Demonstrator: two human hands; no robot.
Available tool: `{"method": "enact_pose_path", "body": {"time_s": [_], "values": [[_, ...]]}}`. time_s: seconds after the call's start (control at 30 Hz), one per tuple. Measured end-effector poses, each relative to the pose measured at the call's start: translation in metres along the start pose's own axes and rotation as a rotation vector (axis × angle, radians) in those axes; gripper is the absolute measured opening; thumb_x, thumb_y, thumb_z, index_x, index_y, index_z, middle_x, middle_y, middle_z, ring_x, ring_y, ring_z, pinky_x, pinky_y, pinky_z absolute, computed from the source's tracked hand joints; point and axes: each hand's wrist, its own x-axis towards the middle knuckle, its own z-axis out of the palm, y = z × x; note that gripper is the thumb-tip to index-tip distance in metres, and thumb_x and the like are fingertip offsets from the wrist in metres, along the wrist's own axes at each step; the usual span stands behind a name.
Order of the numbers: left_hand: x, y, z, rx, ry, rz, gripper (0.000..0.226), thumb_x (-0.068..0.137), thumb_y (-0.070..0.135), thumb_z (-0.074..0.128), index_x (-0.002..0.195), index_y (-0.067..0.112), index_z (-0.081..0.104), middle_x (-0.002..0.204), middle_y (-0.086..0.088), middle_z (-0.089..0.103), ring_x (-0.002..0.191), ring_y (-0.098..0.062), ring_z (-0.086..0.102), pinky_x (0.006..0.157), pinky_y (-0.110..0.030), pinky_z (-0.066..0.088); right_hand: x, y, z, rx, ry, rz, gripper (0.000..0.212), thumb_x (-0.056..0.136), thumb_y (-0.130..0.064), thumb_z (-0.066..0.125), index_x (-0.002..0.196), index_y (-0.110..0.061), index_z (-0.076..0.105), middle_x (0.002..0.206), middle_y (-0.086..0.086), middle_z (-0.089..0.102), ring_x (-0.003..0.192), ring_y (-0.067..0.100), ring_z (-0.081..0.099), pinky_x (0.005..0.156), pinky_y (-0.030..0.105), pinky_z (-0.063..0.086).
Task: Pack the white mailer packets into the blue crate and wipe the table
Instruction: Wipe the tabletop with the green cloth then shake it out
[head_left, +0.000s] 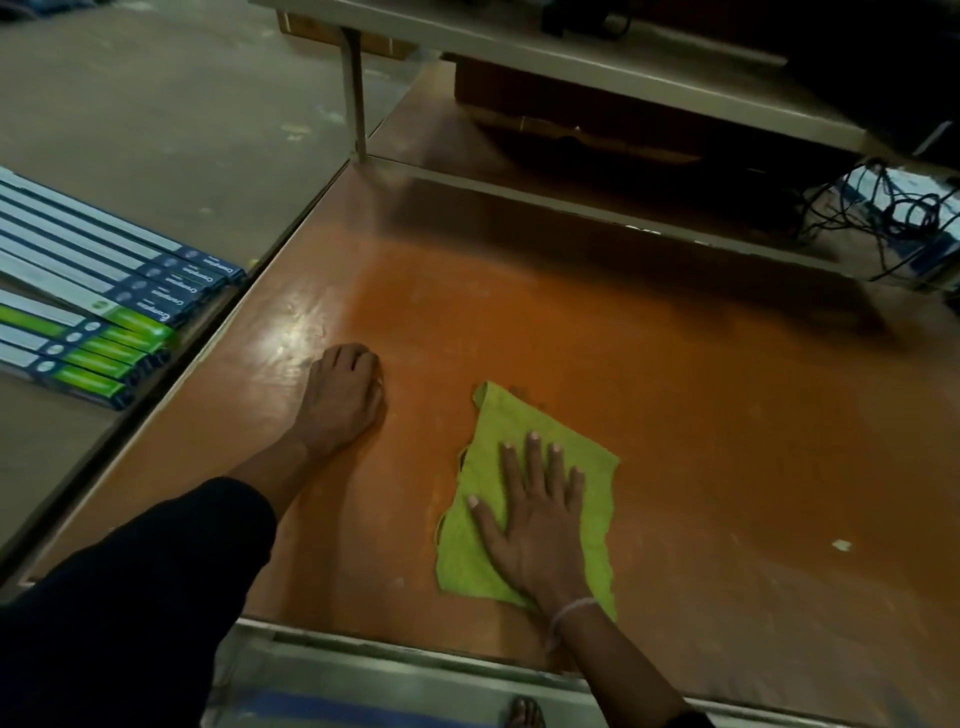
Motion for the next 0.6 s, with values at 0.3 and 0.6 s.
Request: {"method": "enact_pose_path", "body": {"time_s": [0.3, 0.6], "values": [[0.011, -0.019, -0.003, -0.023, -0.001, 0.009, 0.041, 0.094, 0.035, 0.037, 0.118, 0.010, 0.059, 0.129, -0.012, 0.054, 0.118, -0.034, 0.047, 0.091, -0.048, 0.045, -0.009, -0.022, 0.000, 0.000, -0.004, -0.187, 0.073, 0.096, -0.073, 0.024, 0.157, -0.040, 0.004, 0.166, -0.008, -0.011, 0.153, 0.022, -0.014, 0.121, 0.056, 0.008], [0.038, -0.039, -0.001, -0.024, 0.001, 0.040, 0.041, 0.095, 0.035, 0.039, 0.117, 0.009, 0.061, 0.125, -0.013, 0.057, 0.115, -0.036, 0.051, 0.091, -0.048, 0.046, 0.027, -0.026, 0.006, -0.001, 0.003, -0.289, 0.071, 0.096, -0.072, 0.027, 0.157, -0.043, 0.005, 0.166, -0.010, -0.008, 0.154, 0.020, -0.011, 0.121, 0.055, 0.010]]}}
